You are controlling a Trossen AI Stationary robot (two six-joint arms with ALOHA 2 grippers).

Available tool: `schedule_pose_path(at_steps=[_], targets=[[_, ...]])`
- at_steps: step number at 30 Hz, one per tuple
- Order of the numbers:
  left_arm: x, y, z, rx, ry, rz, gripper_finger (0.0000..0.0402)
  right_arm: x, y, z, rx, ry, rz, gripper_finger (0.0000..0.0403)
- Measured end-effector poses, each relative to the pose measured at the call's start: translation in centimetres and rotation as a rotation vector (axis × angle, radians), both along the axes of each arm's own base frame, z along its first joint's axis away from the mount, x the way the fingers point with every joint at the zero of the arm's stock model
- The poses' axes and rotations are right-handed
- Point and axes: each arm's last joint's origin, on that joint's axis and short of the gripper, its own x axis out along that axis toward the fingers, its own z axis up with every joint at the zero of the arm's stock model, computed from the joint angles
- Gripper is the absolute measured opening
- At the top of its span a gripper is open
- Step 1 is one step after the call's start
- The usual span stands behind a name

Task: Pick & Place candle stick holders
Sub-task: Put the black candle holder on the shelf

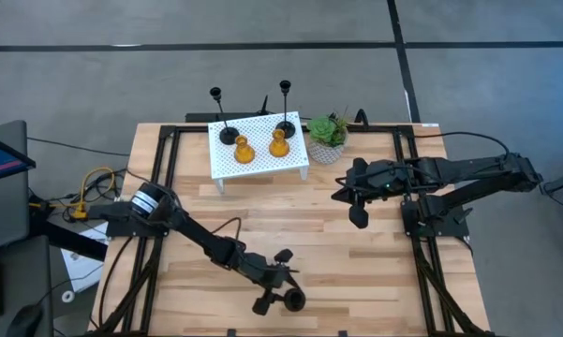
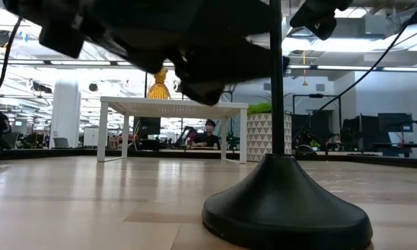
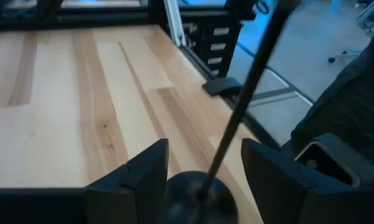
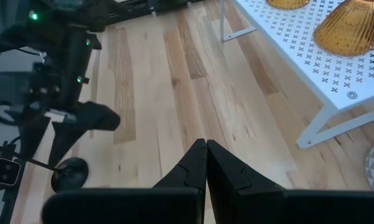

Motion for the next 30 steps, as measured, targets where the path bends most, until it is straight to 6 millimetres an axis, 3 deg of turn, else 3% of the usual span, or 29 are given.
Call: schedule_pose_path(at_steps=[10, 22, 30], targets=[[1.3, -0.8, 0.1, -0.014, -0.016, 0.006, 0.0163, 0.0, 0.0, 0.0, -0.008, 0.007, 0.009, 0.0000], [1.3, -0.8, 0.1, -0.083, 0.019, 0.024, 0.0017, 0.0, 0.0, -0.1, -0.049, 0.009, 0.040, 0.0000], [1.3, -0.5, 0.5, -0.231, 0.085, 0.148, 0.0015, -0.1, 0.0, -0.1, -0.063, 0.016, 0.051, 0.0000]])
